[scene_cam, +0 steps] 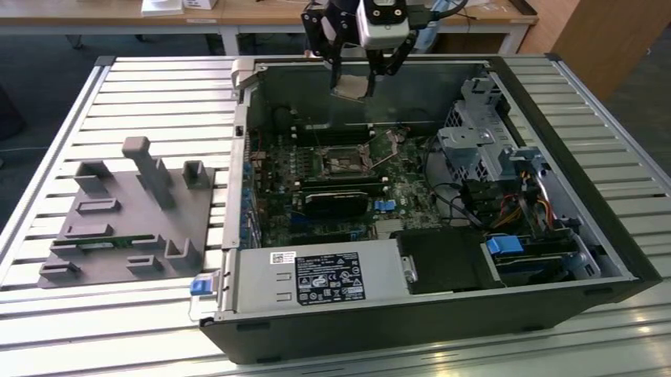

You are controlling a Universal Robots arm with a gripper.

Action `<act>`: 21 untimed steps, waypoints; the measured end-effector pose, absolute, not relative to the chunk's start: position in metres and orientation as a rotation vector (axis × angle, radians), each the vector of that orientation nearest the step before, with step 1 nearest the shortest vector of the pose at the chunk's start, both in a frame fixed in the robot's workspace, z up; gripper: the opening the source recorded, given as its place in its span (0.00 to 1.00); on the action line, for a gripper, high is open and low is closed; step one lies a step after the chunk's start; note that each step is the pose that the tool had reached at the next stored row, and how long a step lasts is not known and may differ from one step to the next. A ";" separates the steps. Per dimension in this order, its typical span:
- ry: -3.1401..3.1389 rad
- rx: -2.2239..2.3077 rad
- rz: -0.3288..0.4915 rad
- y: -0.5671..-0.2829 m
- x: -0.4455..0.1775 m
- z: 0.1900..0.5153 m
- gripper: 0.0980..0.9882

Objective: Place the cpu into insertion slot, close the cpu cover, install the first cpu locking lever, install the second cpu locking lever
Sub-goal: 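Place the cpu into insertion slot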

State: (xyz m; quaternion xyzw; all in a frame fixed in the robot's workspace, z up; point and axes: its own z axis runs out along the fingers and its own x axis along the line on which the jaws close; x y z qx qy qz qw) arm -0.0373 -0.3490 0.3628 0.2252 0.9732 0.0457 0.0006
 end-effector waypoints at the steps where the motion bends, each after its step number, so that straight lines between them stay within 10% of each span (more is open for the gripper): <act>1: 3.055 0.711 0.144 -0.349 -0.037 0.363 0.49; 21: 3.024 0.822 0.143 -0.349 -0.038 0.363 0.49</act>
